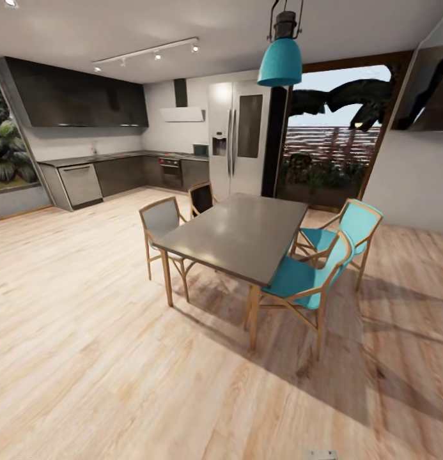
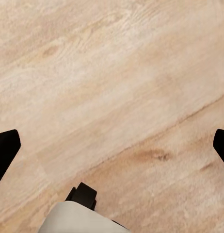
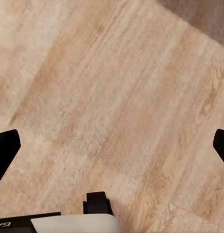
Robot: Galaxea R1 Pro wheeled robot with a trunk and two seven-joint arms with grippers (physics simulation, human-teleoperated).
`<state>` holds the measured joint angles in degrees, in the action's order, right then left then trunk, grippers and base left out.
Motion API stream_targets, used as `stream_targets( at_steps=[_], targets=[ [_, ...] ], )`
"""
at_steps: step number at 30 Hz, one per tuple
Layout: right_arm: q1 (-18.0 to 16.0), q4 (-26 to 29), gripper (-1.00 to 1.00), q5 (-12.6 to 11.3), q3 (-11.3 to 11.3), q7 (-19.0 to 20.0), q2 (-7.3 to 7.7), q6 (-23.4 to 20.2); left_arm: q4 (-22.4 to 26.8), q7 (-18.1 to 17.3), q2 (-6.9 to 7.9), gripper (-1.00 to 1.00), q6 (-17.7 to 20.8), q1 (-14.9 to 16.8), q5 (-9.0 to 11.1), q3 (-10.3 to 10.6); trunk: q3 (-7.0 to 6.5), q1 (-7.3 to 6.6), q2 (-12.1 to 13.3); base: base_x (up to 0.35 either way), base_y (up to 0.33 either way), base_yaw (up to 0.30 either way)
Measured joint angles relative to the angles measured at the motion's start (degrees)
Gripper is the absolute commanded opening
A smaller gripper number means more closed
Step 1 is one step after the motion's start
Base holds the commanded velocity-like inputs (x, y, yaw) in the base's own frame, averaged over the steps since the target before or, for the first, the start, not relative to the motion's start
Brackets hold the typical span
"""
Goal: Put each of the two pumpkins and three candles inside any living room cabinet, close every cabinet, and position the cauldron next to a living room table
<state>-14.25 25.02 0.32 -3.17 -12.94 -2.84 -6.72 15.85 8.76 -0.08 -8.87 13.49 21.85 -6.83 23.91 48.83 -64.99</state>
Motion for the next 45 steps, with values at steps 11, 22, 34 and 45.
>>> stream_targets(
  at_steps=[11,22,34,45],
  targets=[
    [0.00,-0.02,1.00,0.00,-0.01,0.00,0.00,0.00,0.01,0.00,0.00,1.00,0.00,-0.01,0.03,-0.01,0.00,0.00,0.00,0.157,0.298,0.269],
    [0.00,-0.11,1.00,0.02,0.00,-0.01,0.00,0.00,0.01,-0.01,0.00,1.00,0.01,0.00,0.07,-0.01,0.00,-0.01,0.00,0.222,0.266,0.282],
    [-0.02,-0.10,1.00,0.06,0.00,-0.03,-0.02,0.00,0.00,-0.02,0.00,1.00,0.01,-0.01,0.03,0.00,0.00,-0.01,0.00,0.294,0.162,0.282],
    [0.00,-0.04,1.00,0.08,0.00,-0.03,-0.05,-0.01,0.00,-0.02,0.00,1.00,0.01,0.00,0.00,0.02,0.00,-0.02,-0.01,0.332,0.006,0.282]
  ],
)
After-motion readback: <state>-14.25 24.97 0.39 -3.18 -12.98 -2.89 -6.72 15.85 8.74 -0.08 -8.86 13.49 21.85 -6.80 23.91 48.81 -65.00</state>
